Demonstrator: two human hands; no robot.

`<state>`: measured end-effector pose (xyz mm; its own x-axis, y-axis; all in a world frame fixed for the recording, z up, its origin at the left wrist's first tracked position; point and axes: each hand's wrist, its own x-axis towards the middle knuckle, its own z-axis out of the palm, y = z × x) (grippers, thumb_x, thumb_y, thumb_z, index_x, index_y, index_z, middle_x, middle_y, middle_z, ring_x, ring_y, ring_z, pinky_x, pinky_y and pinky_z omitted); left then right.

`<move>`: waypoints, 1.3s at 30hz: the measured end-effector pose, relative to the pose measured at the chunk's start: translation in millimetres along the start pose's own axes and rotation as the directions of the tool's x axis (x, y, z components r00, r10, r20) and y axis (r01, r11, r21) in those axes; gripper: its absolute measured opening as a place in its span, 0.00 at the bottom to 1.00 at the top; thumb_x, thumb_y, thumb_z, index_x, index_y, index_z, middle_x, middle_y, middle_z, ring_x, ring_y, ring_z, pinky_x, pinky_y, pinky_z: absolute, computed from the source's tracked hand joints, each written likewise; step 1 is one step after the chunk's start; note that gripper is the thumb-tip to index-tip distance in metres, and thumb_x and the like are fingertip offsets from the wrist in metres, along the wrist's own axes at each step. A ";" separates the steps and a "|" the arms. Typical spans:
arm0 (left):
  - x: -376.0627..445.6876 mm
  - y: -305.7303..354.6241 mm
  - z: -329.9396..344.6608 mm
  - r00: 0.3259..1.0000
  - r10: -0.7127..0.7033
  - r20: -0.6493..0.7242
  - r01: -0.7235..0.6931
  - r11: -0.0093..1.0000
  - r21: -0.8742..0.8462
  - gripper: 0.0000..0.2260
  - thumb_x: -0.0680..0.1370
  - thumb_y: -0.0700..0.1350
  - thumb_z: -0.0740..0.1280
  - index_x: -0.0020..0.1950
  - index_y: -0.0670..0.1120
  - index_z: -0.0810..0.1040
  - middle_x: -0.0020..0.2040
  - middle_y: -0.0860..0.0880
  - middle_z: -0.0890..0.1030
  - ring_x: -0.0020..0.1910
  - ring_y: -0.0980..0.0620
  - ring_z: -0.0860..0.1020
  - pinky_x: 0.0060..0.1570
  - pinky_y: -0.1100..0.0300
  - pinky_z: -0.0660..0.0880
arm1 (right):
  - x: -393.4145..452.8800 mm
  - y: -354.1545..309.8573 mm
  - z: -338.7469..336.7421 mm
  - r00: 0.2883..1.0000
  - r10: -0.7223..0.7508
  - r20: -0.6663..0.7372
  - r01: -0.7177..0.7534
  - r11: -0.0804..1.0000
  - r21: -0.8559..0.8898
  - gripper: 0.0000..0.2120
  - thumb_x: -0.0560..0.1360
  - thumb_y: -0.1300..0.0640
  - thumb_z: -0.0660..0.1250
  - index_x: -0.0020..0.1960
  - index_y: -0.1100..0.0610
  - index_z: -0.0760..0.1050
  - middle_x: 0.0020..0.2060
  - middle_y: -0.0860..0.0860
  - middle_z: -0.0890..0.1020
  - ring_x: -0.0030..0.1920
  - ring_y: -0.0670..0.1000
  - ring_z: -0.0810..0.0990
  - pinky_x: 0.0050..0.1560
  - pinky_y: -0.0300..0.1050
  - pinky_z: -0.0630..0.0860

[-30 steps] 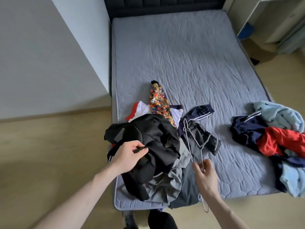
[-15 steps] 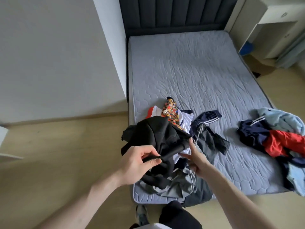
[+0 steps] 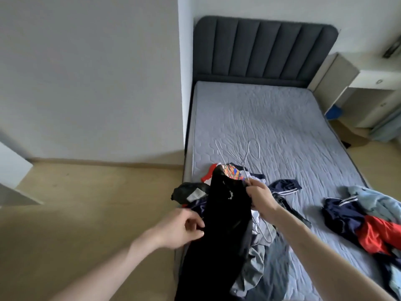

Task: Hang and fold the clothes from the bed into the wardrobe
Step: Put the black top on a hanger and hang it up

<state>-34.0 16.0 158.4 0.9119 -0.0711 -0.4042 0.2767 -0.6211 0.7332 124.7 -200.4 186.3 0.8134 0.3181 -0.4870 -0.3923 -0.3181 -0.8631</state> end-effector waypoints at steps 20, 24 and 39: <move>53.2 35.2 -50.8 0.948 -0.211 -0.238 0.145 0.953 -0.268 0.05 0.77 0.44 0.67 0.43 0.45 0.81 0.39 0.43 0.82 0.35 0.49 0.78 0.39 0.54 0.75 | -76.4 -107.1 -13.6 0.888 -0.432 0.156 0.444 0.895 -0.047 0.12 0.72 0.71 0.52 0.39 0.55 0.62 0.30 0.49 0.61 0.28 0.47 0.59 0.28 0.42 0.53; 15.7 22.8 -91.2 0.953 -0.282 -0.107 0.210 0.874 -0.438 0.08 0.81 0.40 0.63 0.50 0.43 0.82 0.42 0.46 0.83 0.39 0.48 0.82 0.42 0.54 0.82 | -65.4 -87.0 -38.2 0.902 -0.431 0.029 0.412 0.837 -0.360 0.05 0.70 0.55 0.58 0.39 0.55 0.63 0.29 0.47 0.61 0.30 0.49 0.59 0.34 0.48 0.54; -67.5 59.4 -169.8 0.901 -0.242 -0.360 -0.014 0.813 -0.582 0.19 0.75 0.58 0.67 0.52 0.44 0.87 0.52 0.46 0.87 0.56 0.46 0.84 0.68 0.51 0.74 | -63.2 -95.9 -10.5 0.839 -0.542 0.050 0.467 0.669 -0.578 0.11 0.77 0.59 0.68 0.38 0.58 0.70 0.30 0.47 0.72 0.32 0.47 0.67 0.36 0.45 0.65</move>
<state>-27.7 116.4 322.1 0.8638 0.3676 -0.3447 0.3884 -0.0500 0.9201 115.4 -199.4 301.3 0.8737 0.4836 0.0528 0.3653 -0.5805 -0.7277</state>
